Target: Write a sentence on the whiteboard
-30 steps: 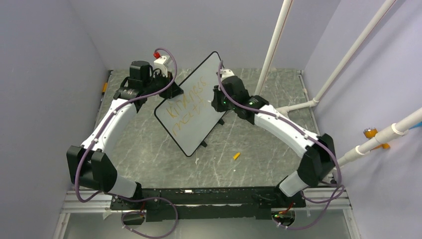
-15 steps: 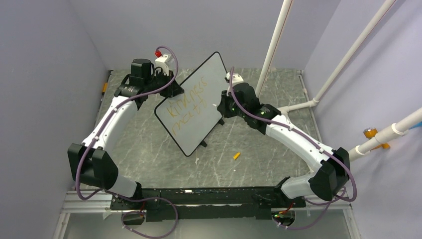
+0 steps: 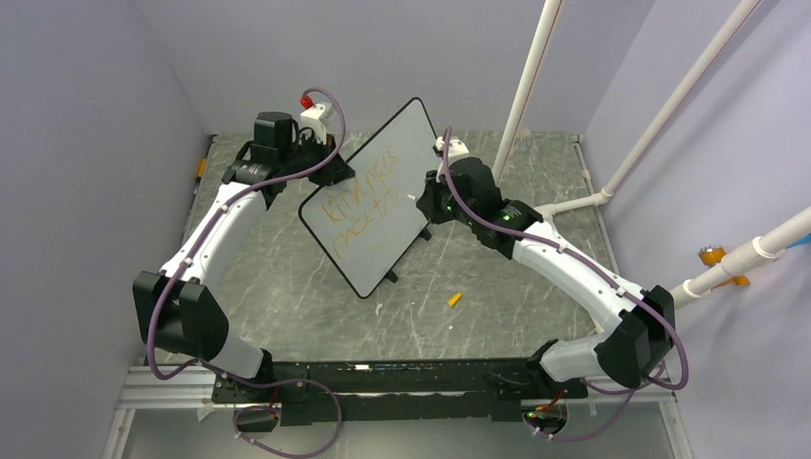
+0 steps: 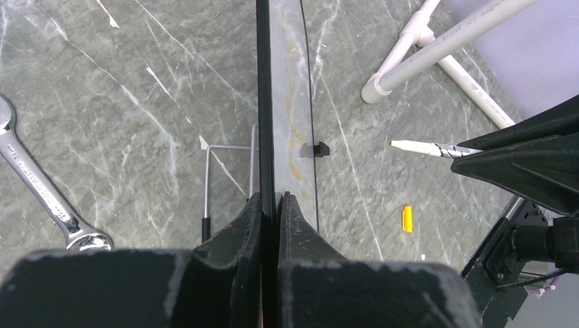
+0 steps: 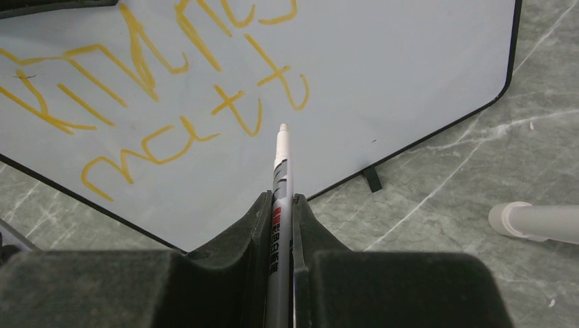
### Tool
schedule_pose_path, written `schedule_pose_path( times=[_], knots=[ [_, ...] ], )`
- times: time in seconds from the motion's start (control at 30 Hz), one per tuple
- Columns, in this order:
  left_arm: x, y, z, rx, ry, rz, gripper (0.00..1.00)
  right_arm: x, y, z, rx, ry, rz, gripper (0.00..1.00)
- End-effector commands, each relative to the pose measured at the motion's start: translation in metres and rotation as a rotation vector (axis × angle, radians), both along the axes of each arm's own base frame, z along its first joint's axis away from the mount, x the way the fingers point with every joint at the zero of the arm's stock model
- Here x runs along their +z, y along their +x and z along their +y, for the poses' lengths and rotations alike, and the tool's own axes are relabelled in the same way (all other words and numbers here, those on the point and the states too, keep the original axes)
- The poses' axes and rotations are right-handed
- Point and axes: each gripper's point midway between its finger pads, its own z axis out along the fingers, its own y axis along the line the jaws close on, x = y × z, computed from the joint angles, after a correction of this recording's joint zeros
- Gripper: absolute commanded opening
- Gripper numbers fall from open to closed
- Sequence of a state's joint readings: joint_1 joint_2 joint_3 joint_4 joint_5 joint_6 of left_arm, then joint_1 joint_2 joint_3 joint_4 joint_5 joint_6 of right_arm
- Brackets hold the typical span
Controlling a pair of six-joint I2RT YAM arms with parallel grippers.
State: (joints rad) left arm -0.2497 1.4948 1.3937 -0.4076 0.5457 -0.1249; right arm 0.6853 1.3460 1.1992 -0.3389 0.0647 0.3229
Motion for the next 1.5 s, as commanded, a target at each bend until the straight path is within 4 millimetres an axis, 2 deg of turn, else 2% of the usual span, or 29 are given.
schedule_pose_path(
  times=[0.0,0.27,0.33,0.37,0.43,0.57,0.63,0.67,0.73,1.1,1.47],
  knots=[
    [-0.017,-0.006,0.003,-0.042,0.09,-0.013,0.0,0.03,0.008,0.007,0.026,0.039,-0.102,0.0],
    [-0.019,-0.007,0.005,-0.024,0.097,-0.003,0.0,0.035,0.023,0.008,0.008,0.003,-0.134,0.0],
    [-0.017,-0.01,0.005,-0.028,0.09,-0.017,0.11,0.036,0.025,0.009,0.006,0.004,-0.142,0.0],
    [-0.015,-0.011,0.005,-0.03,0.087,-0.023,0.13,0.036,0.025,0.009,0.006,0.004,-0.145,0.0],
    [-0.014,-0.012,0.005,-0.033,0.086,-0.025,0.0,0.035,0.027,0.009,0.002,0.001,-0.148,0.0],
    [-0.017,-0.01,0.007,-0.016,0.098,-0.014,0.0,0.029,0.028,0.01,0.009,-0.009,-0.141,0.0],
    [-0.019,-0.01,0.006,-0.022,0.097,-0.005,0.09,0.026,0.028,0.01,0.007,-0.015,-0.14,0.0],
    [-0.02,-0.011,0.005,-0.03,0.094,-0.006,0.09,0.025,0.028,0.009,0.005,-0.018,-0.141,0.0],
    [-0.021,-0.011,0.004,-0.038,0.092,0.002,0.0,0.024,0.028,0.009,0.006,-0.021,-0.145,0.0],
    [-0.025,-0.01,0.009,-0.017,0.123,0.016,0.0,0.023,0.029,0.002,-0.007,-0.023,-0.158,0.0],
    [-0.028,-0.009,0.007,-0.054,0.134,0.01,0.0,0.012,0.025,0.02,0.071,0.034,-0.136,0.0]
  ],
)
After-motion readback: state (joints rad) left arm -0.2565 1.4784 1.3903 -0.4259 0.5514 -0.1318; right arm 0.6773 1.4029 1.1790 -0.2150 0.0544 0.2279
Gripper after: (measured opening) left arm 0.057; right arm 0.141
